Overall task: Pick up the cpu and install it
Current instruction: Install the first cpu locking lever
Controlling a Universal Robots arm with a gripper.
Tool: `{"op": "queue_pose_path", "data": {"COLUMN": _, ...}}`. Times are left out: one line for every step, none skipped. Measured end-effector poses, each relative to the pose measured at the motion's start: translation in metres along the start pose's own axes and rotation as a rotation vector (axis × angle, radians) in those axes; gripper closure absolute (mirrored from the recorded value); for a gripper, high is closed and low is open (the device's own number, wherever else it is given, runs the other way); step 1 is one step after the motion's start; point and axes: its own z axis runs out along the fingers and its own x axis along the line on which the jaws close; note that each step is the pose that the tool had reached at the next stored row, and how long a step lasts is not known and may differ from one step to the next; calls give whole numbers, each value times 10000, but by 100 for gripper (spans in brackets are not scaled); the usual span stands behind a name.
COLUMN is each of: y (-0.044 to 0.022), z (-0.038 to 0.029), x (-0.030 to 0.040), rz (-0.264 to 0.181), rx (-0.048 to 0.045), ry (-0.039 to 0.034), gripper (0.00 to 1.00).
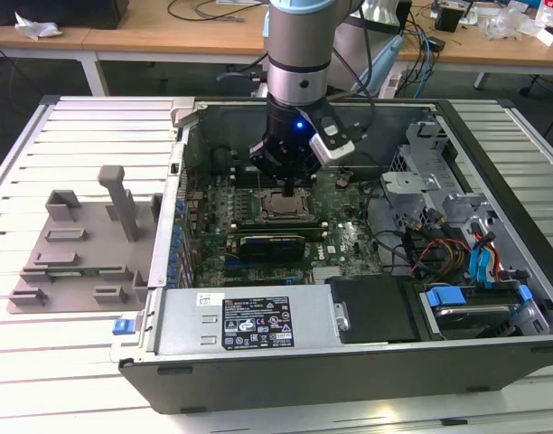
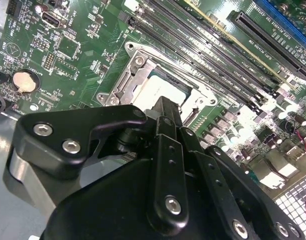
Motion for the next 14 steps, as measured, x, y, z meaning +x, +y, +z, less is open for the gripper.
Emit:
{"op": "queue_pose_path", "data": {"y": 3, "z": -1, "x": 48, "rz": 0, "rx": 0, "ry": 0, "gripper": 89}}
{"op": "queue_pose_path", "data": {"y": 4, "z": -1, "x": 72, "rz": -1, "rx": 0, "ry": 0, "gripper": 89}}
{"op": "queue_pose_path", "data": {"y": 4, "z": -1, "x": 76, "rz": 1, "rx": 0, "ry": 0, "gripper": 89}}
{"op": "queue_pose_path", "data": {"y": 5, "z": -1, "x": 78, "rz": 1, "rx": 0, "ry": 0, "gripper": 89}}
{"op": "queue_pose_path", "data": {"y": 5, "z": -1, "x": 81, "rz": 0, "rx": 0, "ry": 0, "gripper": 89}}
{"op": "queue_pose_path", "data": {"y": 5, "z": -1, "x": 83, "rz": 1, "rx": 0, "ry": 0, "gripper": 89}}
{"op": "queue_pose_path", "data": {"y": 5, "z": -1, "x": 84, "rz": 0, "rx": 0, "ry": 0, "gripper": 89}}
{"op": "queue_pose_path", "data": {"y": 5, "z": -1, "x": 86, "rz": 1, "rx": 0, "ry": 0, "gripper": 89}}
{"op": "queue_pose_path", "data": {"y": 5, "z": -1, "x": 87, "rz": 0, "rx": 0, "ry": 0, "gripper": 89}}
{"op": "queue_pose_path", "data": {"y": 5, "z": -1, "x": 88, "rz": -1, "rx": 0, "ry": 0, "gripper": 89}}
{"op": "queue_pose_path", "data": {"y": 5, "z": -1, "x": 89, "rz": 1, "rx": 0, "ry": 0, "gripper": 89}}
{"op": "queue_pose_path", "data": {"y": 6, "z": -1, "x": 91, "rz": 1, "rx": 0, "ry": 1, "gripper": 89}}
{"op": "queue_pose_path", "data": {"y": 6, "z": -1, "x": 93, "rz": 2, "rx": 0, "ry": 0, "gripper": 89}}
{"op": "queue_pose_path", "data": {"y": 6, "z": -2, "x": 99, "rz": 1, "rx": 0, "ry": 0, "gripper": 89}}
